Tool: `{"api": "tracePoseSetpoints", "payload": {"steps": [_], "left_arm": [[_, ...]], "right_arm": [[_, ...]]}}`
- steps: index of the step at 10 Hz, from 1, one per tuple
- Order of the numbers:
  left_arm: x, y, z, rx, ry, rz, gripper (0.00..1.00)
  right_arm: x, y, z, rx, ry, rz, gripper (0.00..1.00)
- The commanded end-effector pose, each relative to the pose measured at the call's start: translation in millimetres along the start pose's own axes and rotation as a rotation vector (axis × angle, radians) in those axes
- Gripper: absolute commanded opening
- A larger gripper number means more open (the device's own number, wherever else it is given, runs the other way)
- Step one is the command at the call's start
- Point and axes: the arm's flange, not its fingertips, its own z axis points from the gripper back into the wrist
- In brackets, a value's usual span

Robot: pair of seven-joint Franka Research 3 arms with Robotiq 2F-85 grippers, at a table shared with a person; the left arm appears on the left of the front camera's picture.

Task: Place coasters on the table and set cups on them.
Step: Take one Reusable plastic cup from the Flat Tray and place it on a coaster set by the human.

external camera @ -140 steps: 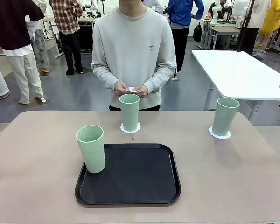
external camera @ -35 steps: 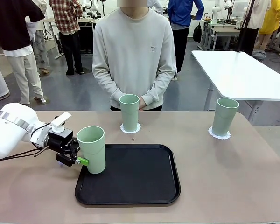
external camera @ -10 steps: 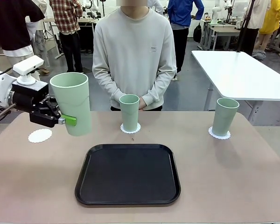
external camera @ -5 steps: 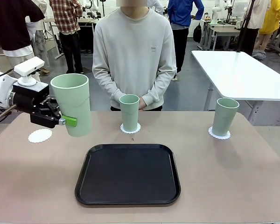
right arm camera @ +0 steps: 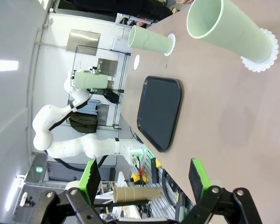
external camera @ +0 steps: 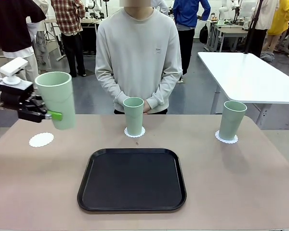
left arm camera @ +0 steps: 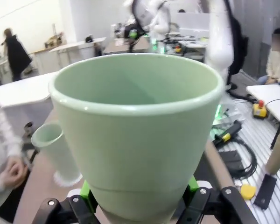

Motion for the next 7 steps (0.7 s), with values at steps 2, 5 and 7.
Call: {"api": "tracePoseSetpoints", "payload": {"steps": [2,5,7], "left_arm": [[-25.4,41.0,76.3,0.169,0.025,0.060,0.84],[-38.1,46.9,135.7,0.302,-0.031,0.114,0.84],[-41.8,47.9,151.8,0.332,-0.039,0.136,0.84]], "right_arm": [[0.0,0.8,-0.2,0.001,0.000,0.003,1.00],[0.0,0.8,-0.2,0.001,0.000,0.003,1.00],[0.0,0.8,-0.2,0.001,0.000,0.003,1.00]]}}
